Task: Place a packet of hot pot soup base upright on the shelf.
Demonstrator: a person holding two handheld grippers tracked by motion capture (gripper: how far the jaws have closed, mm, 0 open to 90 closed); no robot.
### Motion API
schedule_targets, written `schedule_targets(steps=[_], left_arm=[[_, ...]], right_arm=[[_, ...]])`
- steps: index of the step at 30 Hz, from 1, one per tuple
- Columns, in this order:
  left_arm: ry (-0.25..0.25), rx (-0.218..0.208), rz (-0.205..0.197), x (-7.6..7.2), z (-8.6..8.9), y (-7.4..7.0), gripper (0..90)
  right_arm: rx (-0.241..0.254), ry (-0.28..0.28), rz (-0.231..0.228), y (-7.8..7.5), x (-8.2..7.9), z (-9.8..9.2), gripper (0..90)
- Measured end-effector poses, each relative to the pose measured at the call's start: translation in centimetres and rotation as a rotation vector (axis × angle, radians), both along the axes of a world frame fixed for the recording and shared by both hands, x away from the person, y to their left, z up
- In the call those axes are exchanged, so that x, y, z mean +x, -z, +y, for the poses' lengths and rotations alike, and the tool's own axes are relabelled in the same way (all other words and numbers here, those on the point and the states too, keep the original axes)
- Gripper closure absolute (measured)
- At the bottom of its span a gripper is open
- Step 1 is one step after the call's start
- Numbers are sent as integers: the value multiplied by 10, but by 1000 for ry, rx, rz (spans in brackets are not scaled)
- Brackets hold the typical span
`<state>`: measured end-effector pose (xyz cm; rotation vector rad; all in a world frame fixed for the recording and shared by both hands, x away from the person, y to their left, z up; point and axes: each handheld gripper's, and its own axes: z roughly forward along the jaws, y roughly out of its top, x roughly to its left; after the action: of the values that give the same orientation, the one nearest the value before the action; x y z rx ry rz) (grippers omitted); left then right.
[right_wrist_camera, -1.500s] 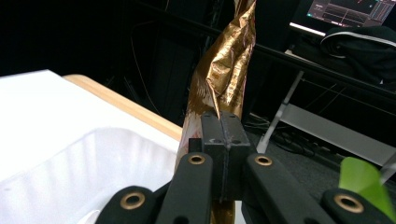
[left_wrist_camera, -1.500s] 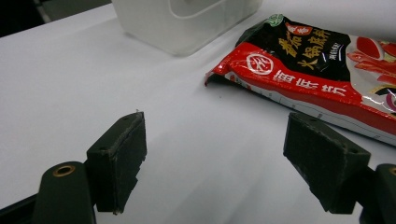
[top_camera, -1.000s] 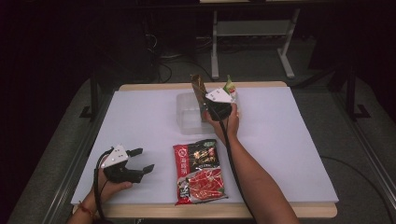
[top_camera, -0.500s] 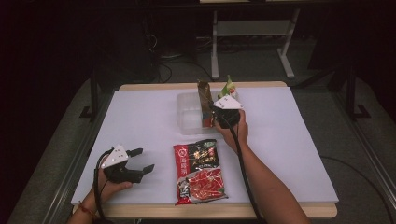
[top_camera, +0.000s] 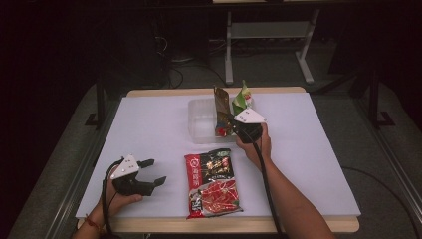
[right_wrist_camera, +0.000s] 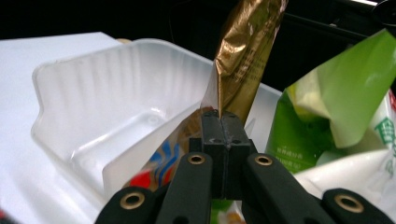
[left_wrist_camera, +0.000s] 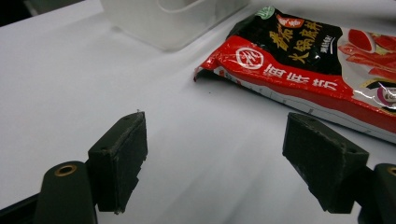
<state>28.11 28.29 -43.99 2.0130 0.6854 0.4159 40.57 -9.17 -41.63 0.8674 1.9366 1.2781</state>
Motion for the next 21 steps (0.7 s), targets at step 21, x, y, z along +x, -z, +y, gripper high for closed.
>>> schedule_targets(steps=[21], left_arm=[[21, 10, 21, 4, -9, 2, 216]], right_arm=[[-29, -23, 33, -4, -4, -6, 845]])
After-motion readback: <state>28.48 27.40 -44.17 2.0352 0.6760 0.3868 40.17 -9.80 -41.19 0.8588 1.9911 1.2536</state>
